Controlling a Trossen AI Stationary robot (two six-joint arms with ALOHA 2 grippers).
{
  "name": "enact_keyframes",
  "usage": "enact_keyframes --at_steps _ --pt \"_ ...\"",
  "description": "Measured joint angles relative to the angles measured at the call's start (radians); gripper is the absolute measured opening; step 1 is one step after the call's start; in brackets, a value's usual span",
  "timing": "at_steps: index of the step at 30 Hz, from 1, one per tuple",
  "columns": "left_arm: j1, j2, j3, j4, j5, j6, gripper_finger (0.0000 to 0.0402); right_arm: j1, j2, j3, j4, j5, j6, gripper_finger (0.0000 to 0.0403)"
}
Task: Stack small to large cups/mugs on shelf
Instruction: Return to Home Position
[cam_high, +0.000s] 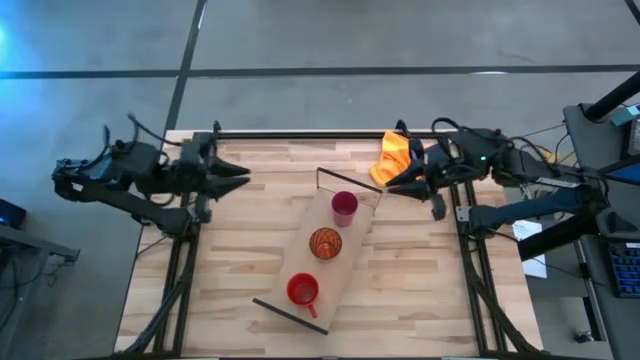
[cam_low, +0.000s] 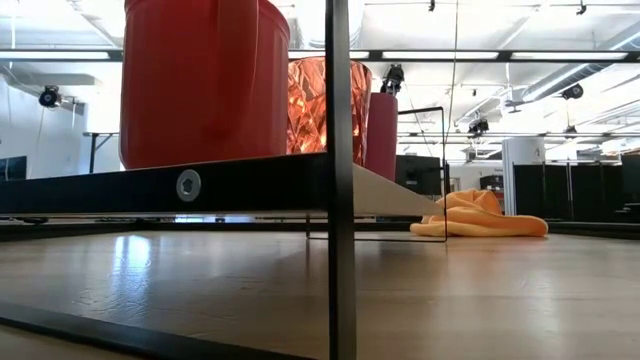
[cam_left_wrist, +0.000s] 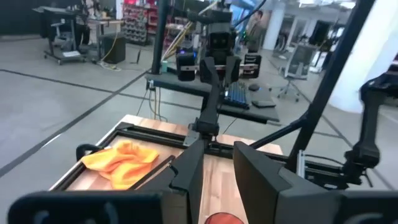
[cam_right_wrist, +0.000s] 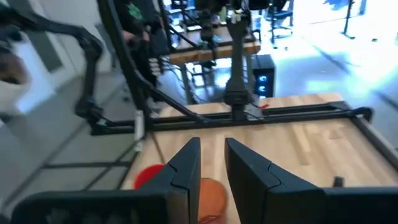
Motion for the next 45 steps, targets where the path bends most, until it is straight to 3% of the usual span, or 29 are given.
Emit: enact_keyframes --at_steps 9,16,23,31,41,45 --pt "0.000 -0.229 -0.242 0.010 -0.043 -0.024 0.0074 -0.005 -0.185 -0.190 0.010 -0.020 -0.008 0.0068" --pt "0.000 -0.424 -0.506 0.165 -0.065 -0.060 0.0074 -0.005 -0.315 -0.384 0.111 -0.018 0.003 0.0068" --pt "0.000 -0.587 -0.718 0.232 -0.068 -0.127 0.0074 -0.005 -0.425 -0.536 0.127 0.075 0.043 0.0068" --pt "0.000 -0.768 -0.889 0.283 -0.068 -0.130 0.0074 -0.005 -0.549 -0.672 0.136 0.071 0.066 0.0068" --pt "0.000 -0.776 -1.040 0.412 -0.043 -0.112 0.0074 -0.005 -0.730 -0.961 0.581 0.068 0.184 0.0068" --pt "0.000 -0.797 -1.151 0.647 -0.035 -0.091 0.0074 -0.005 -0.785 -1.078 0.728 0.075 0.279 0.0068"
